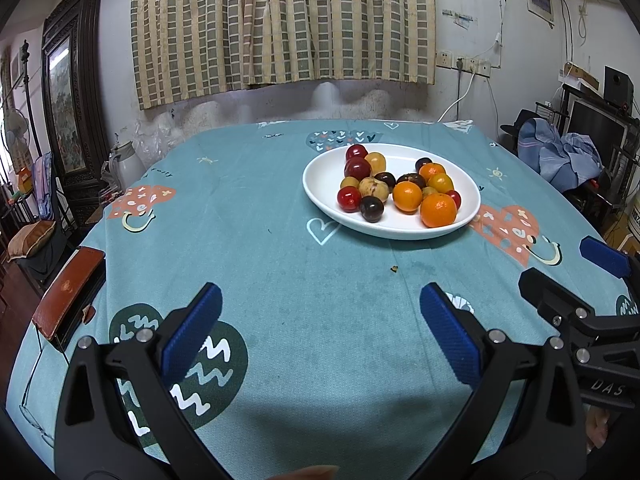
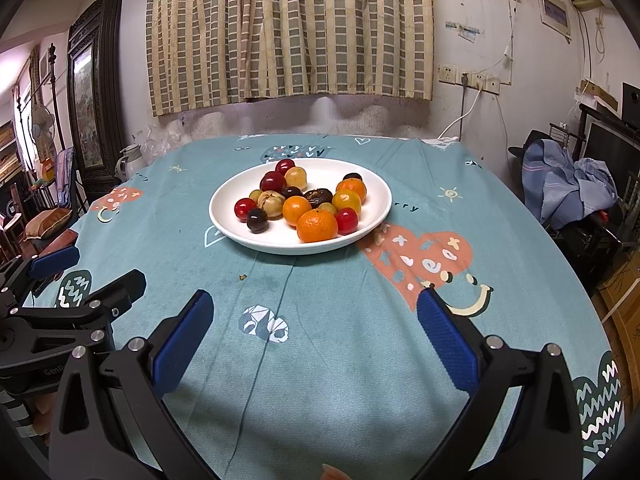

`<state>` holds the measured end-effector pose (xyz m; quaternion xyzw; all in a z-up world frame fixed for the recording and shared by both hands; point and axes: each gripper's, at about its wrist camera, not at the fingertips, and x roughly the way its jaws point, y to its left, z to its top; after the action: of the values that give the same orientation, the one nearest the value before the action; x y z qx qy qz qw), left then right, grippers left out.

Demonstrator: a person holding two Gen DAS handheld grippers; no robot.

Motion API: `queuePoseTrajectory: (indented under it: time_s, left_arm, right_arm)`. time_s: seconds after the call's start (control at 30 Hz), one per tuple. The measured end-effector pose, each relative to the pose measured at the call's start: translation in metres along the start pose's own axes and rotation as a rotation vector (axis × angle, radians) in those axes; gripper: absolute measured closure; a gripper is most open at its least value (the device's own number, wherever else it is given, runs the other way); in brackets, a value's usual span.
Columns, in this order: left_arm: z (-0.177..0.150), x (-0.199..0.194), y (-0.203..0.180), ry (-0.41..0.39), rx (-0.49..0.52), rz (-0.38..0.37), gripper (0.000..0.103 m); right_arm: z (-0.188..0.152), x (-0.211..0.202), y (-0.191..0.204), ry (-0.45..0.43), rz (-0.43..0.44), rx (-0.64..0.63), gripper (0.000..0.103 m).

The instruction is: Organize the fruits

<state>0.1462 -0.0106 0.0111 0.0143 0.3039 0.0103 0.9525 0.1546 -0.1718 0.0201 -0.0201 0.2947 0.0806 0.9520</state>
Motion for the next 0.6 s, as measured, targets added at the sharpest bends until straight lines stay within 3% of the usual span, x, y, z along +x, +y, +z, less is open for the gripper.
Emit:
queuePoseTrajectory:
  time_s: [0.6]
  left_arm:
    - [0.0006, 0.0002, -0.0009, 0.002, 0.002, 0.001, 0.002]
  right_arm:
    - [-0.0010, 0.0002, 0.0014, 0.001, 0.000, 0.001, 0.001]
